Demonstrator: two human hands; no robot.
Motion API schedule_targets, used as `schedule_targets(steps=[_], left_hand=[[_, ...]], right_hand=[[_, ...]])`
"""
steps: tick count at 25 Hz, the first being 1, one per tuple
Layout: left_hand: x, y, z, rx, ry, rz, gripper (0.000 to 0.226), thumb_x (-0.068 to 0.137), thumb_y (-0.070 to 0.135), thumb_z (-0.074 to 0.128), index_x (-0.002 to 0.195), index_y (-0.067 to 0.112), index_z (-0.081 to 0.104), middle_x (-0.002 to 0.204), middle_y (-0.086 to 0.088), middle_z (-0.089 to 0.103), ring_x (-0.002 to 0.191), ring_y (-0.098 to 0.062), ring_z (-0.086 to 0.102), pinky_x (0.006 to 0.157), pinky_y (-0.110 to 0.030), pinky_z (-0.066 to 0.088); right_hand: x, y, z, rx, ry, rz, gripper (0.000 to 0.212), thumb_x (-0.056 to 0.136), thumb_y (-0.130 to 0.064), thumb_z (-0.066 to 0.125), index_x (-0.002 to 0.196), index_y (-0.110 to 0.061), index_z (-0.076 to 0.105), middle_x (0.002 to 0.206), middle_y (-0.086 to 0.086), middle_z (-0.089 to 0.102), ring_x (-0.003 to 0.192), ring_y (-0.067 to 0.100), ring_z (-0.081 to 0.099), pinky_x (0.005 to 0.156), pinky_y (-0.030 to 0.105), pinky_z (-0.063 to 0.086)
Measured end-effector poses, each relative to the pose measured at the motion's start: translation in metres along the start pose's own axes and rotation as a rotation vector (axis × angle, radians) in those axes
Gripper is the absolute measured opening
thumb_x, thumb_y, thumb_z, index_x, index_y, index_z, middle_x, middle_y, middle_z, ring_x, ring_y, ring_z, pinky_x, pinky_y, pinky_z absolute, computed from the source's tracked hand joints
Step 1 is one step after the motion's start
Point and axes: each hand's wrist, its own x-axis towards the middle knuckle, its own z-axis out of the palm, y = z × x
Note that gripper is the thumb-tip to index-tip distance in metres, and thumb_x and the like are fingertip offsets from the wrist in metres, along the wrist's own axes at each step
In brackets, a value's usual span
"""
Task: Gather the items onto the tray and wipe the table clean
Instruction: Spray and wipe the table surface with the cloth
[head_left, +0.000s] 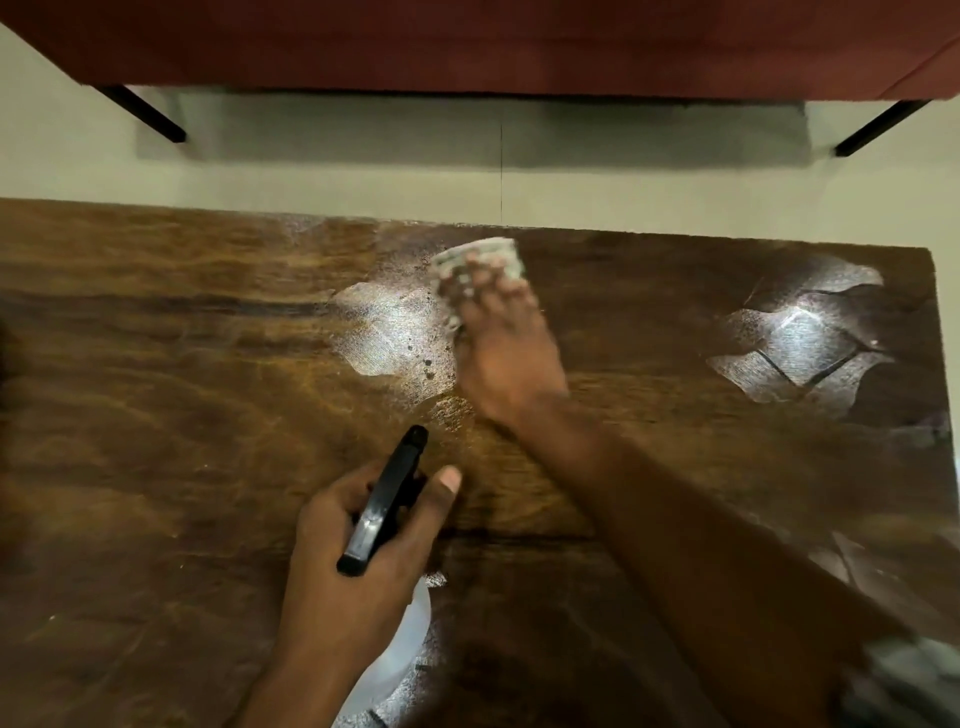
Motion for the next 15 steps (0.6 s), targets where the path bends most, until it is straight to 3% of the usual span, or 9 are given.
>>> schedule_targets(steps=[2, 3, 4, 7, 10, 12, 13, 15], left_hand=[[0.002, 0.001, -0.001, -0.006, 0.009, 0.001, 0.044, 0.08, 0.044, 0.08, 0.079, 0.002, 0.071, 0.043, -0.008, 0.046, 0.039, -0.017, 0.046, 0.047, -0.022, 0.045], [0.001, 0.002, -0.003, -0.004, 0.009, 0.005, 0.038, 0.08, 0.042, 0.081, 0.079, 0.005, 0.073, 0.043, -0.008, 0.048, 0.04, -0.016, 0.048, 0.048, -0.022, 0.045], [0.001, 0.002, -0.005, -0.007, 0.01, 0.009, 0.034, 0.081, 0.039, 0.082, 0.079, 0.007, 0.074, 0.043, -0.008, 0.049, 0.039, -0.014, 0.048, 0.049, -0.022, 0.045], [-0.001, 0.0, -0.012, -0.041, 0.011, -0.01, 0.027, 0.082, 0.035, 0.083, 0.078, 0.01, 0.075, 0.042, -0.005, 0.049, 0.037, -0.011, 0.046, 0.046, -0.019, 0.042], [0.002, -0.006, -0.023, -0.048, 0.007, -0.024, 0.025, 0.081, 0.042, 0.082, 0.078, 0.018, 0.075, 0.044, -0.005, 0.05, 0.039, -0.012, 0.048, 0.046, -0.02, 0.043], [0.002, -0.009, -0.031, -0.035, -0.009, -0.018, 0.022, 0.083, 0.042, 0.08, 0.076, 0.023, 0.074, 0.044, -0.005, 0.052, 0.038, -0.011, 0.05, 0.046, -0.021, 0.044], [0.002, -0.01, -0.034, -0.033, -0.02, -0.016, 0.021, 0.084, 0.041, 0.08, 0.075, 0.023, 0.073, 0.043, -0.005, 0.053, 0.037, -0.011, 0.051, 0.046, -0.021, 0.044], [0.001, -0.009, -0.043, -0.027, -0.027, -0.012, 0.021, 0.086, 0.037, 0.08, 0.074, 0.022, 0.072, 0.043, -0.005, 0.054, 0.037, -0.011, 0.052, 0.046, -0.021, 0.043]], right_hand=[[0.001, -0.021, 0.007, -0.1, -0.18, -0.405, 0.064, 0.109, -0.035, 0.037, 0.17, -0.031, 0.016, 0.179, 0.001, 0.006, 0.166, 0.024, 0.001, 0.132, 0.042, -0.006], [0.007, -0.011, 0.004, -0.139, -0.211, -0.518, 0.064, 0.11, -0.038, 0.035, 0.17, -0.033, 0.014, 0.179, -0.001, 0.004, 0.166, 0.021, -0.001, 0.131, 0.041, -0.009], [0.013, 0.007, -0.002, -0.157, -0.197, -0.514, 0.064, 0.11, -0.041, 0.032, 0.17, -0.034, 0.013, 0.179, -0.002, 0.004, 0.166, 0.021, 0.0, 0.132, 0.043, -0.008], [0.018, 0.09, -0.025, -0.091, -0.003, -0.098, 0.068, 0.105, -0.04, 0.031, 0.17, -0.031, 0.014, 0.179, 0.001, 0.007, 0.166, 0.027, 0.008, 0.134, 0.052, 0.011], [0.004, 0.16, -0.051, 0.015, 0.218, 0.409, 0.071, 0.101, -0.035, 0.033, 0.17, -0.022, 0.021, 0.178, 0.01, 0.013, 0.165, 0.032, 0.009, 0.134, 0.051, 0.011], [0.004, 0.153, -0.051, 0.049, 0.275, 0.659, 0.072, 0.102, -0.032, 0.037, 0.17, -0.018, 0.02, 0.178, 0.014, 0.013, 0.165, 0.036, 0.009, 0.134, 0.051, 0.01], [0.009, 0.134, -0.045, 0.045, 0.281, 0.708, 0.071, 0.103, -0.029, 0.039, 0.17, -0.017, 0.019, 0.178, 0.015, 0.013, 0.164, 0.037, 0.011, 0.133, 0.05, 0.011], [0.02, 0.075, -0.029, 0.022, 0.236, 0.563, 0.071, 0.105, -0.028, 0.042, 0.17, -0.019, 0.018, 0.178, 0.013, 0.014, 0.164, 0.035, 0.013, 0.133, 0.051, 0.012]])
